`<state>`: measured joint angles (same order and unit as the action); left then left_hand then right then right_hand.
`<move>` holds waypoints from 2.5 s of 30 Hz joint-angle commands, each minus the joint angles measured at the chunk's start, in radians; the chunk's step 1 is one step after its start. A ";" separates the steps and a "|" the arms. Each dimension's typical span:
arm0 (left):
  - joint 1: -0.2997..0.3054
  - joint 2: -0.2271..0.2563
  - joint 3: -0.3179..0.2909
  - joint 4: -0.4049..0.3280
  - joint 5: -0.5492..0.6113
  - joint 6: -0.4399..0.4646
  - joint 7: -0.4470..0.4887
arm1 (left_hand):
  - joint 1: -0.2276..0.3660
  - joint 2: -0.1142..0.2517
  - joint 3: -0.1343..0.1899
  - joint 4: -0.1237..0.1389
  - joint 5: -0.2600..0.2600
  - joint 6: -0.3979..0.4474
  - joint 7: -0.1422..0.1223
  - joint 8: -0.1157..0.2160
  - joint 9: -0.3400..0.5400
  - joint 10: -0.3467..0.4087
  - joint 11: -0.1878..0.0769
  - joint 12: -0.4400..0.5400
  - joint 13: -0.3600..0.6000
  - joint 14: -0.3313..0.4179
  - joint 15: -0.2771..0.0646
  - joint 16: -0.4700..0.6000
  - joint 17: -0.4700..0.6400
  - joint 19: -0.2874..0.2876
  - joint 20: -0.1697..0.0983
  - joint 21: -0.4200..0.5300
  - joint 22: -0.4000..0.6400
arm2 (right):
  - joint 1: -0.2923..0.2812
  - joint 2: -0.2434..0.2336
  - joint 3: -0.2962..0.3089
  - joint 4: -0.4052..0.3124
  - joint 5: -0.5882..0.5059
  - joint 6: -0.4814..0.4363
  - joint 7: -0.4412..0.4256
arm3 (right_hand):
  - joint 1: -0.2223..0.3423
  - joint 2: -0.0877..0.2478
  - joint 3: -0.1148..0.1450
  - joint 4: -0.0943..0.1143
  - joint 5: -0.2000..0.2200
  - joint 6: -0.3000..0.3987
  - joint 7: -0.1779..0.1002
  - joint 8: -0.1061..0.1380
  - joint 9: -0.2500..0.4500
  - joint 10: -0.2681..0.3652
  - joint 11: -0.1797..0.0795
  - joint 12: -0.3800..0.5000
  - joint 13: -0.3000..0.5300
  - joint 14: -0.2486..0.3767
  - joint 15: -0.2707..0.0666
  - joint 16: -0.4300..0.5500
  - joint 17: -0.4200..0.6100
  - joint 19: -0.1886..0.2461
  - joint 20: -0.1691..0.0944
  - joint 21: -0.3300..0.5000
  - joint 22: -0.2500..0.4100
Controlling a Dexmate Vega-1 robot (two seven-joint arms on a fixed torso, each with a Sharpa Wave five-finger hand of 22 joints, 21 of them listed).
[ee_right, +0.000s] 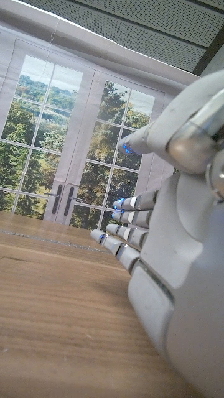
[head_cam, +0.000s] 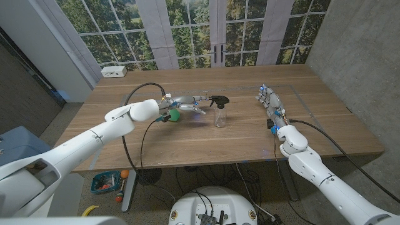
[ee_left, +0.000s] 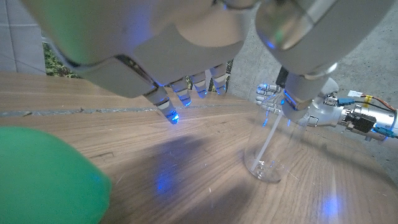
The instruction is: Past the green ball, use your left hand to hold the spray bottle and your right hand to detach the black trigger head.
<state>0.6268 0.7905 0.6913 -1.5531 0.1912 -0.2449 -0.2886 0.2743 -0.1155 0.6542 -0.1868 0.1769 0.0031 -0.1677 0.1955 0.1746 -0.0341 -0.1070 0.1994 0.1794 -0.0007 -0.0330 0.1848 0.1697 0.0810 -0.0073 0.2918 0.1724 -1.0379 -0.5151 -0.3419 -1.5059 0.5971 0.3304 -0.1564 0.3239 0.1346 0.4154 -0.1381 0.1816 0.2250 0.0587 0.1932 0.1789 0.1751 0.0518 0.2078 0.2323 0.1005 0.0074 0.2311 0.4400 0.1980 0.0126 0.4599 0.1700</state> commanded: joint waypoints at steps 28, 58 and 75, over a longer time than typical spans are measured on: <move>-0.096 -0.237 0.084 0.337 -0.309 -0.129 -0.211 | 0.085 -0.026 -0.009 -0.001 0.000 -0.034 0.011 0.003 0.005 -0.009 -0.038 -0.005 0.005 0.047 -0.079 0.006 0.005 0.068 0.004 -0.009 0.004 | -0.084 -0.060 0.051 -0.087 0.011 -0.013 -0.023 | -0.002 0.005 -0.005 -0.002 0.004 0.009 0.004 0.003 0.006 0.020 0.002 0.006 -0.002 0.009 0.006 0.010 0.000 0.020 0.002 -0.012 0.004; -0.113 -0.336 0.105 0.433 -0.377 -0.035 -0.179 | 0.554 0.291 -0.052 0.024 -0.006 0.617 0.109 0.227 0.050 0.723 -0.065 0.161 0.047 0.490 -0.150 0.083 0.024 0.315 0.045 -0.016 0.020 | -0.054 -0.056 0.050 -0.046 0.022 -0.020 0.000 | -0.006 0.004 -0.008 -0.001 0.004 0.006 0.004 0.001 0.006 0.028 0.005 0.008 -0.003 0.014 0.011 0.013 -0.001 0.029 0.009 -0.021 0.004; -0.096 -0.302 0.087 0.316 -0.273 -0.039 0.004 | 0.677 0.329 0.000 0.125 0.027 0.626 0.124 0.366 0.249 0.905 -0.084 0.491 0.455 0.774 -0.196 0.259 0.296 0.405 -0.030 0.141 0.091 | -0.050 -0.060 0.048 -0.055 0.000 -0.012 -0.009 | -0.007 0.006 -0.009 -0.001 0.004 0.005 0.002 0.001 0.006 0.033 0.002 0.009 -0.004 0.023 0.013 0.017 -0.002 0.036 0.011 -0.026 0.005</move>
<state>0.5239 0.4674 0.7876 -1.1675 -0.1592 -0.2788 -0.4054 0.7287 -0.0106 0.5871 -0.1474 0.1964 0.5404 0.0653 0.5503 0.3969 0.6906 0.0137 0.6003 0.4361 0.7542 -0.0678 0.4406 0.4372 0.4866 -0.0303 0.4130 0.2524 -1.0910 -0.5711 -0.2909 -1.5526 0.6169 0.3120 -0.1591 0.3186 0.1398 0.4085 -0.1364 0.1816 0.2284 0.0623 0.1932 0.1841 0.1985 0.0534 0.2077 0.2279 0.1109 0.0180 0.2386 0.4357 0.2232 0.0233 0.4359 0.1699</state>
